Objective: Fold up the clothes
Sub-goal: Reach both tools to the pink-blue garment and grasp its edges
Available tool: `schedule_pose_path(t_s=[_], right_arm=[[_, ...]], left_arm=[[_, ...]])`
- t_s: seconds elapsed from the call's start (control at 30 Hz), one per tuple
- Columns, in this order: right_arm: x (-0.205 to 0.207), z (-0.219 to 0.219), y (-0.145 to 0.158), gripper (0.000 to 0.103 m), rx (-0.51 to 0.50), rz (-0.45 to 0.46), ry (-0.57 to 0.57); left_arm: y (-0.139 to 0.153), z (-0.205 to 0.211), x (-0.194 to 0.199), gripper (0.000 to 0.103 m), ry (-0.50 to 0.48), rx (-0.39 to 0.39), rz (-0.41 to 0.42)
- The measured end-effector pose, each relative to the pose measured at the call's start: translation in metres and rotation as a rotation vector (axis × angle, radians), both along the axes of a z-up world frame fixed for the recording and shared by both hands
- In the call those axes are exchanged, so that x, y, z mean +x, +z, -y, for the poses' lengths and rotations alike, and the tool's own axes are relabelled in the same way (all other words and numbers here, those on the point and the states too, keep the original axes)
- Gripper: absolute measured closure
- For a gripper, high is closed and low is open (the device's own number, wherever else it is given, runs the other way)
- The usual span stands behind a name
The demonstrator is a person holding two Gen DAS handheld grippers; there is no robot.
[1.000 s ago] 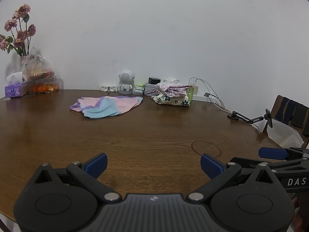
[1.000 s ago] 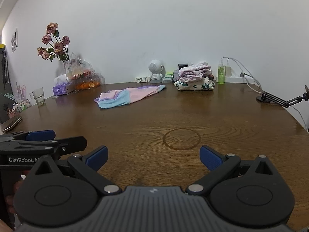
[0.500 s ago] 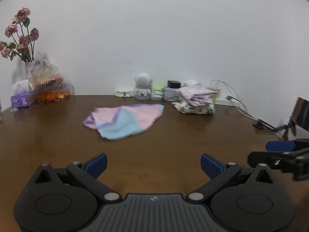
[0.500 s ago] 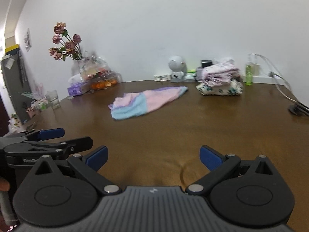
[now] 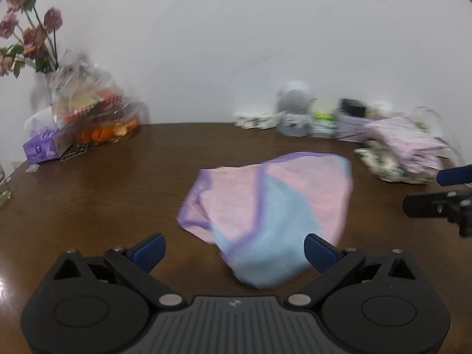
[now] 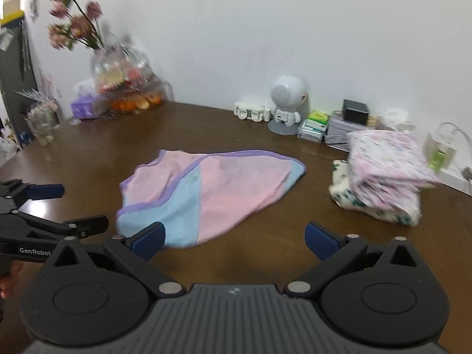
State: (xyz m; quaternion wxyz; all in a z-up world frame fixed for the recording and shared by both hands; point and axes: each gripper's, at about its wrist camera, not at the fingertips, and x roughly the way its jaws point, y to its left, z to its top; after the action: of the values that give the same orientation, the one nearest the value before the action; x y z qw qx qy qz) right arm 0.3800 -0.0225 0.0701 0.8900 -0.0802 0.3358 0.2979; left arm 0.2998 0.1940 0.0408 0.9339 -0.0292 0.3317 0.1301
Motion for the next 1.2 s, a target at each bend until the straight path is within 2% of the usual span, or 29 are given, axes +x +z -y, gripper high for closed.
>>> schedule_pose_path(t_s=[0.1,0.17,0.3,0.33,0.37,0.4,0.43,0.47,0.5,0.53,0.6,0.63,0.7,0.83,0.97,1.03,1.1,1.2], right_arm=[[0.031,-0.035,-0.02,0.012,-0.012,-0.041,0.003],[0.051,-0.054,-0.034,0.017,-0.023,-0.075,0.001],[0.076,-0.077,-0.055,0.03,-0.049,-0.126,0.013],[0.078,-0.079,-0.055,0.044,-0.047,-0.131,0.017],[0.08,-0.081,-0.056,0.053,-0.045,-0.136,0.021],[0.082,-0.083,-0.057,0.069,-0.044,-0.141,0.024],[0.083,-0.084,-0.057,0.081,-0.042,-0.147,0.028],[0.085,-0.086,-0.058,0.086,-0.04,-0.152,0.032],[0.087,-0.088,-0.059,0.093,-0.038,-0.157,0.035],[0.089,-0.09,-0.059,0.097,-0.036,-0.162,0.039],[0.092,-0.093,-0.061,0.099,-0.033,-0.172,0.047],[0.094,-0.094,-0.06,0.1,-0.03,-0.175,0.049],[0.092,-0.09,-0.046,0.1,-0.008,-0.141,0.037],[0.083,-0.064,0.004,0.1,0.072,-0.05,0.002],[0.05,-0.014,0.057,0.1,0.138,0.046,-0.01],[0.029,0.023,0.075,0.1,0.16,0.075,-0.002],[0.005,0.061,0.078,0.102,0.156,0.079,0.02],[-0.046,0.106,0.051,0.102,0.073,0.027,0.017]], left_arm=[[-0.013,-0.026,0.038,0.014,0.064,-0.036,-0.043],[-0.021,-0.043,0.06,0.021,0.101,-0.078,-0.069],[-0.034,-0.061,0.09,0.03,0.123,-0.139,-0.116],[-0.037,-0.064,0.097,0.038,0.123,-0.152,-0.134],[-0.04,-0.066,0.103,0.053,0.115,-0.171,-0.154],[-0.042,-0.067,0.107,0.061,0.102,-0.197,-0.17],[-0.044,-0.068,0.109,0.077,0.092,-0.225,-0.183],[-0.045,-0.069,0.112,0.091,0.085,-0.255,-0.194],[-0.045,-0.07,0.114,0.093,0.079,-0.272,-0.198],[-0.043,-0.071,0.116,0.094,0.076,-0.274,-0.197],[-0.034,-0.071,0.117,0.095,0.078,-0.266,-0.171],[-0.028,-0.071,0.117,0.101,0.08,-0.26,-0.155],[-0.01,-0.073,0.114,0.101,0.089,-0.265,-0.107],[0.051,-0.057,0.094,0.101,0.044,-0.195,0.031],[0.105,-0.028,0.036,0.101,-0.064,-0.136,0.17],[0.117,-0.01,-0.002,0.101,-0.142,-0.111,0.207],[0.111,0.015,-0.04,0.101,-0.219,-0.057,0.201],[0.079,0.052,-0.091,0.101,-0.33,-0.008,0.123]])
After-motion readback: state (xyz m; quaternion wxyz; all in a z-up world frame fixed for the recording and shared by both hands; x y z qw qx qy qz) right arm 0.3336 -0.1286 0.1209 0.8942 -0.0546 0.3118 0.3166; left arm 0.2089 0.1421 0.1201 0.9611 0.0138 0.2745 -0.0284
